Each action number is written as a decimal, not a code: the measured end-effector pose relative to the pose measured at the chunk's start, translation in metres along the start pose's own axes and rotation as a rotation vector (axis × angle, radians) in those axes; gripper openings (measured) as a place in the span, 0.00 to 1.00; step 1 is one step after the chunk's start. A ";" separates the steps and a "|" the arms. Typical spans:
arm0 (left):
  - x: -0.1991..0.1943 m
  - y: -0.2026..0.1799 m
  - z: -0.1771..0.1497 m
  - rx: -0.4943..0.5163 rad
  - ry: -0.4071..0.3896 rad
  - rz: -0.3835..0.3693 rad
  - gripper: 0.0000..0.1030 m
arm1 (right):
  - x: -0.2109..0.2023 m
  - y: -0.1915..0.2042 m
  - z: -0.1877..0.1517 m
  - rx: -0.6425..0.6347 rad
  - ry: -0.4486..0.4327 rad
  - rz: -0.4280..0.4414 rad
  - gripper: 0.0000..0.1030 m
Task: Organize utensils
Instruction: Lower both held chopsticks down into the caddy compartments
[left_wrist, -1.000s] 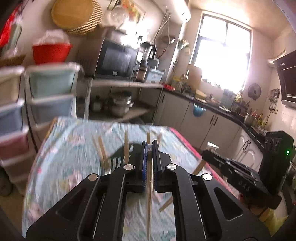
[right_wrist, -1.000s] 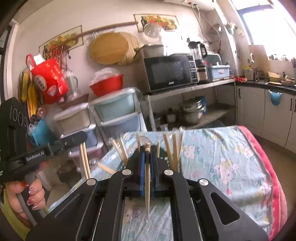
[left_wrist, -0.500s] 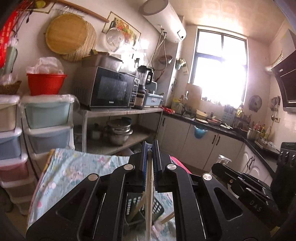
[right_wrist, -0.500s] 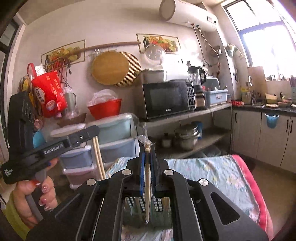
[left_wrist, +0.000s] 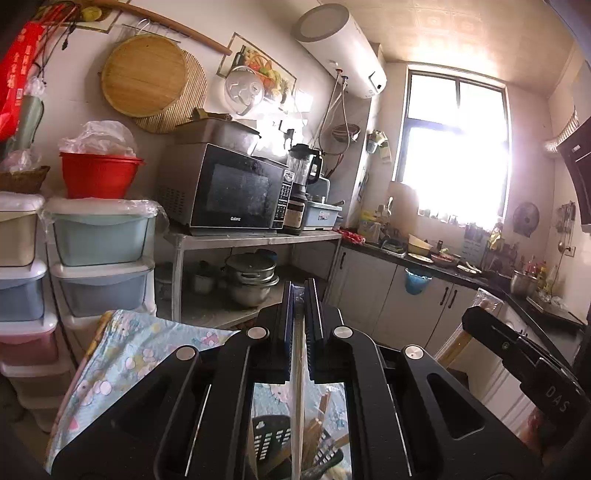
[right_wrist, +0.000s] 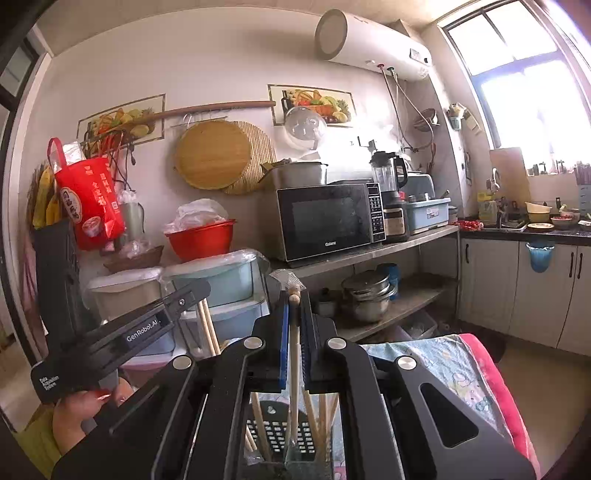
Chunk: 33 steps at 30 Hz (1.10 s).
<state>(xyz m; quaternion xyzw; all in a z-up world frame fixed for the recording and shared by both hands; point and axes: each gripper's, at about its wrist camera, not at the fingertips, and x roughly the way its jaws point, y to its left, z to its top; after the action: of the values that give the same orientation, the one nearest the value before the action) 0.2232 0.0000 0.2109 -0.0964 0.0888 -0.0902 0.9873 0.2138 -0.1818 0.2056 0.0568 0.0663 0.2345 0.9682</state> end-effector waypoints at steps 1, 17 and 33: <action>0.002 0.000 -0.001 -0.001 -0.004 0.003 0.03 | 0.001 -0.001 -0.001 -0.001 0.000 -0.001 0.05; 0.032 -0.003 -0.026 0.059 -0.012 0.033 0.03 | 0.038 -0.013 -0.033 0.017 0.056 -0.010 0.06; 0.058 0.007 -0.063 0.080 0.117 0.028 0.03 | 0.059 -0.028 -0.071 0.066 0.158 -0.031 0.06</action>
<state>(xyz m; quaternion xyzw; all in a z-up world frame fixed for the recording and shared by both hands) 0.2684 -0.0158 0.1393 -0.0502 0.1442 -0.0856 0.9846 0.2672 -0.1732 0.1256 0.0689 0.1511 0.2208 0.9611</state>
